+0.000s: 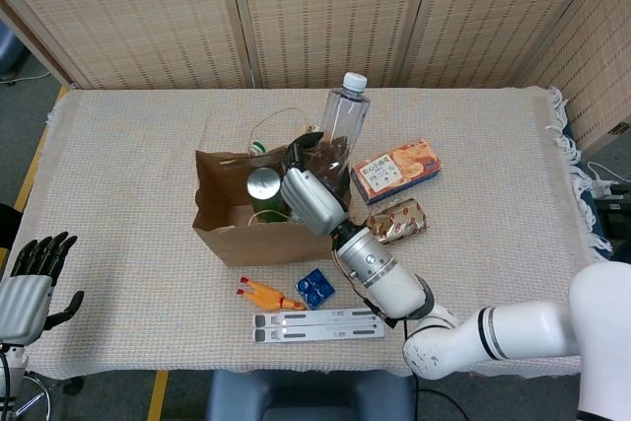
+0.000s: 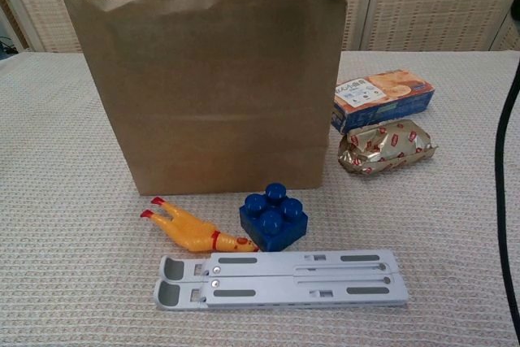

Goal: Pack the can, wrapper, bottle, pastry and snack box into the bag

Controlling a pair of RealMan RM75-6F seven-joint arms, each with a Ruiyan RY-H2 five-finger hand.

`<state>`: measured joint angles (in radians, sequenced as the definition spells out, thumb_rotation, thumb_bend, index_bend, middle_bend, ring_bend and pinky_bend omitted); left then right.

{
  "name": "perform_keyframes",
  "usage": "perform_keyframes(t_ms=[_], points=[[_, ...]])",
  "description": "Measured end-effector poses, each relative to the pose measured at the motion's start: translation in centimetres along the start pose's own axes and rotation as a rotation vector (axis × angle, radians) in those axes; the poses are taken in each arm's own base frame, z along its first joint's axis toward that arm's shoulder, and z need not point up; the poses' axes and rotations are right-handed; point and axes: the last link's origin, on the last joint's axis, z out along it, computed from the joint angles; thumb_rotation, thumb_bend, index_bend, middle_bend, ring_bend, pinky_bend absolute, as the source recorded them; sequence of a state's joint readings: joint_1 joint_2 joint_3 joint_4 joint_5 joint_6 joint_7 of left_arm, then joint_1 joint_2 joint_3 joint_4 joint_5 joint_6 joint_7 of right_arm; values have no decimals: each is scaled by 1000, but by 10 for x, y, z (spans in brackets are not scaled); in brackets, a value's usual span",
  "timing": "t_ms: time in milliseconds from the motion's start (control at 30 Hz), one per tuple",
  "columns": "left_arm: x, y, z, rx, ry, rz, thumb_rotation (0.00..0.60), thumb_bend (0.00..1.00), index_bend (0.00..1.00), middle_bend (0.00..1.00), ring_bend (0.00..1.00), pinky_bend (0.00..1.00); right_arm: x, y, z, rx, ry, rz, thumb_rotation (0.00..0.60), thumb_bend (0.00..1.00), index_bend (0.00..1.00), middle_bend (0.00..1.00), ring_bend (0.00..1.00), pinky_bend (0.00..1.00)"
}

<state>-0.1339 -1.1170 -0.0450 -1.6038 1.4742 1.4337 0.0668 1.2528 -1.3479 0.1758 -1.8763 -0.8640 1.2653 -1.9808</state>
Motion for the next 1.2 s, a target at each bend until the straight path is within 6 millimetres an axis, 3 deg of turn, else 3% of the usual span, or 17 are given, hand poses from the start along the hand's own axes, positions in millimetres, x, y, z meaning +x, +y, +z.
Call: perform_keyframes(t_ms=[133, 400, 600, 933, 1200], points=[[0, 0, 0, 0, 1, 2, 600, 358, 0, 0, 0, 0, 6, 1, -2, -25, 26, 8, 600, 52, 0, 62, 2, 89], [0, 1, 0, 2, 3, 5, 600, 357, 0, 0, 0, 0, 5, 3, -9, -21, 57, 20, 600, 48, 0, 56, 0, 77], [0, 0, 0, 3, 2, 5, 600, 357, 0, 0, 0, 0, -2, 16, -19, -79, 36, 91, 600, 48, 0, 56, 0, 81], [0, 1, 0, 5, 4, 11, 600, 358, 0, 0, 0, 0, -36, 34, -77, -152, -47, 375, 600, 47, 0, 56, 0, 83], [-1, 2, -1, 12, 9, 18, 600, 358, 0, 0, 0, 0, -73, 18, -135, -158, -238, 836, 600, 25, 0, 47, 0, 83]])
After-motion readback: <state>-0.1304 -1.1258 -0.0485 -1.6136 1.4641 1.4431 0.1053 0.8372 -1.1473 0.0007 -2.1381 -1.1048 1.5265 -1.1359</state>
